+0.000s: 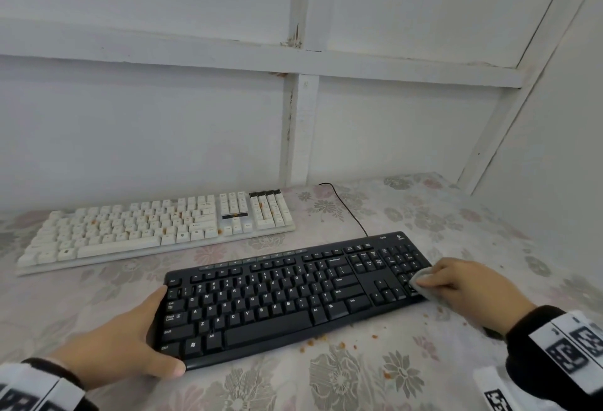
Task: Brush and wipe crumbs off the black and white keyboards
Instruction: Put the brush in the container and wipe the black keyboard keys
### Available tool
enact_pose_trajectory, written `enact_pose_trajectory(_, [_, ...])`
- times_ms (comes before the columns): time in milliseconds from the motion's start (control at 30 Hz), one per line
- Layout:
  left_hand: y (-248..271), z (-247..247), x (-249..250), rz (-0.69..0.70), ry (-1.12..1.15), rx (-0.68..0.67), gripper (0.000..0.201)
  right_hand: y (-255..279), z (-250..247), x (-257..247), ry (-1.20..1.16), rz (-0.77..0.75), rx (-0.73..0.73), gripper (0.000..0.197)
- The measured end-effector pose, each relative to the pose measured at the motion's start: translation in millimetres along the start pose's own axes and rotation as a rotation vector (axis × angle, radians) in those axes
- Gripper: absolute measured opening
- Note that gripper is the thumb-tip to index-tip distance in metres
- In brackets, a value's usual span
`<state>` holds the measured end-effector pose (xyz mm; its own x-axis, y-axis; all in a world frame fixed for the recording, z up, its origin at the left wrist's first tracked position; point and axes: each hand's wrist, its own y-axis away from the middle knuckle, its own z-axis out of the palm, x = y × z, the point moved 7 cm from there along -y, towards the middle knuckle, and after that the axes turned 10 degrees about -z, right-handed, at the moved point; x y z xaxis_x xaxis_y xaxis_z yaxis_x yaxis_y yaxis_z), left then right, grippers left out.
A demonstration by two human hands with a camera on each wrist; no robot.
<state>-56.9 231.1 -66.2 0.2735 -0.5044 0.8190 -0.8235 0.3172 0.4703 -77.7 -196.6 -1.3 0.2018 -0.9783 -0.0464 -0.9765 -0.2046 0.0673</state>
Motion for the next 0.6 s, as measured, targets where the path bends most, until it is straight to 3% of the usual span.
enact_pose_trajectory(100, [-2.4,-1.1,-2.9,0.000,-0.013,0.006,0.112,1.4,10.1,-1.2,-0.025,-0.007,-0.027,0.023])
enact_pose_trajectory(367, [-6.1,-3.3,-5.7,-0.012,-0.032,0.021,0.112,8.4,5.6,41.7,0.002,0.182,-0.040,0.021])
enact_pose_trajectory(600, [-6.9,-4.7,-11.1,-0.028,-0.021,0.042,0.124,12.2,-12.8,52.7,-0.176,0.267,0.134,0.030])
